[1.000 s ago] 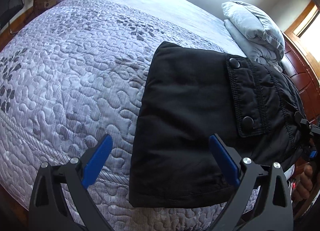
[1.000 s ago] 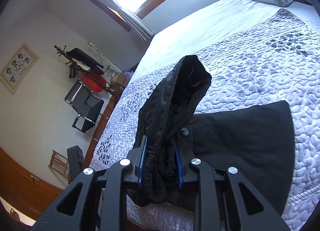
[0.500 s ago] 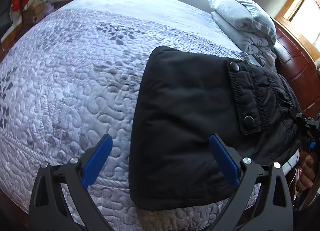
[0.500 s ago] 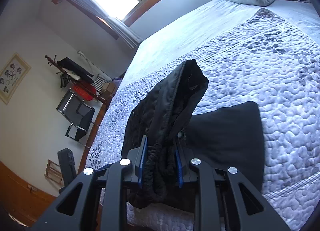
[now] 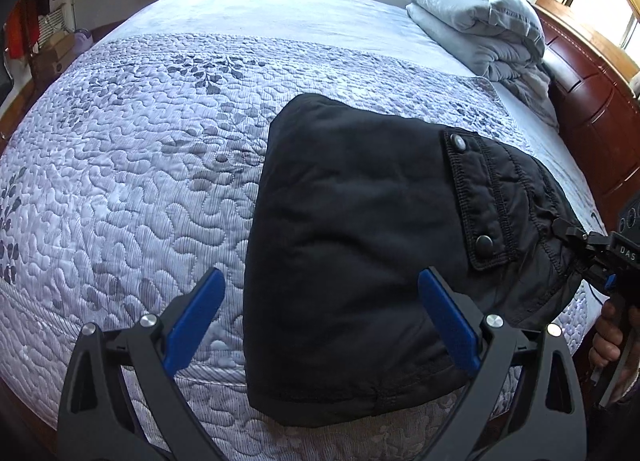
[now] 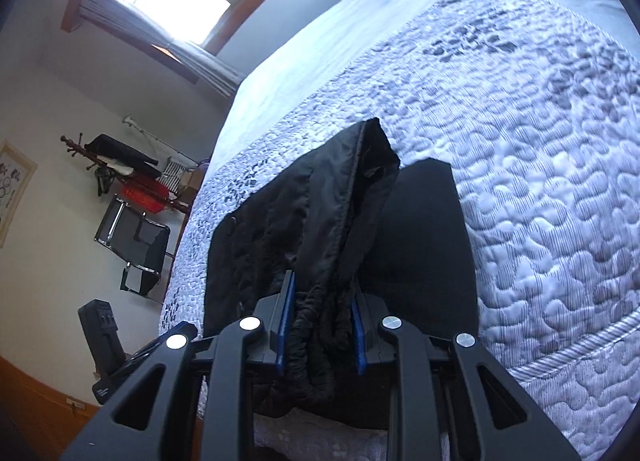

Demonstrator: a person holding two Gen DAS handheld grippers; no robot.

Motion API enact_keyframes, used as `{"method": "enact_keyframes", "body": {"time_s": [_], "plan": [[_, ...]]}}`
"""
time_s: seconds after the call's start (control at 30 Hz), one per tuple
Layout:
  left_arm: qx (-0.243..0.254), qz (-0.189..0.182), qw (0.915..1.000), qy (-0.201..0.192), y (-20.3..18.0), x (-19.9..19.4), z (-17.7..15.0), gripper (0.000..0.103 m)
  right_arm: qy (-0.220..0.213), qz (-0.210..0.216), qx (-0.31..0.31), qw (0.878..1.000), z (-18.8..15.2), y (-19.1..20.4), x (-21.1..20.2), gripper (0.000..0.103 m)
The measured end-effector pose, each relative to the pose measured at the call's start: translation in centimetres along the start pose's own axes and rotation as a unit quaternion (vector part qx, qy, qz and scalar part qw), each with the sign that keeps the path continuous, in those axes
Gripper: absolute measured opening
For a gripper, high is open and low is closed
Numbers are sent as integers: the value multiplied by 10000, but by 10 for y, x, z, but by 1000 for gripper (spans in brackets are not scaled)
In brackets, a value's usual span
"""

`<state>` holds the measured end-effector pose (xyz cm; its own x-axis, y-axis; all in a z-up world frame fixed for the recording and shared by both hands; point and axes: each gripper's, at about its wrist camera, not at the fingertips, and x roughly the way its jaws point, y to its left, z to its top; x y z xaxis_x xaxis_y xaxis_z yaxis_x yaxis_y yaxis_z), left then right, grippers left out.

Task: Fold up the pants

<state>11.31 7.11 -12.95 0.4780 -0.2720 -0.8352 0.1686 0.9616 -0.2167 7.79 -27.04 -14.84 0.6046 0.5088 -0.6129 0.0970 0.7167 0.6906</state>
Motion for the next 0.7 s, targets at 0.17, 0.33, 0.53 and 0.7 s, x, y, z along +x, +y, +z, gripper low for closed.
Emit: {"method": "enact_keyframes", "body": {"time_s": [0.17,0.33,0.53,0.7], "plan": [[31,53,10000,68,-1,6,-2,97,82,-43,188,9998,-7,-19,11,24],[38,47,9999,91,-2,6,-3,97,194,-138,274,9993,-12,-31,17,41],[177,102,9998,-18,-9,-3,-2,97,-39,-564,-105,9983,-11,-23,-1,54],[203,78,9997,-96,-13,-11,-1,97,-72,-684,-182,9975,10,-22,1,62]]}}
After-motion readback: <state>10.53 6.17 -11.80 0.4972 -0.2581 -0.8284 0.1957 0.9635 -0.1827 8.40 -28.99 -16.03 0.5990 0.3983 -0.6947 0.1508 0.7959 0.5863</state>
